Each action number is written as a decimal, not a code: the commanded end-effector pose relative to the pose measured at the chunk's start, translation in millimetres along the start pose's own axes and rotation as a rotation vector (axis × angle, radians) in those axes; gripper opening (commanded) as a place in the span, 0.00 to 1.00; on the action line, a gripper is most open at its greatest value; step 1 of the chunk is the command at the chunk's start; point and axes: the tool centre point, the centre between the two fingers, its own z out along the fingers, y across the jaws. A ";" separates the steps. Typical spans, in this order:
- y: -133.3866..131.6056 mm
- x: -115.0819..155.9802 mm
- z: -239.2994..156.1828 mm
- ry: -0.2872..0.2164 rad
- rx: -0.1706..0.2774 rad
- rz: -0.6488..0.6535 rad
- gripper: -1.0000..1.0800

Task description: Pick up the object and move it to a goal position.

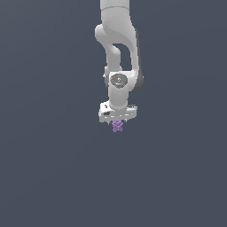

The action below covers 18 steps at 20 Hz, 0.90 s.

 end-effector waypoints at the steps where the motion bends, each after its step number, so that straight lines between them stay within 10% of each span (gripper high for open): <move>1: 0.1 0.5 1.3 0.001 0.000 0.000 0.00; 18: 2.7 2.3 -14.3 0.002 -0.001 0.000 0.00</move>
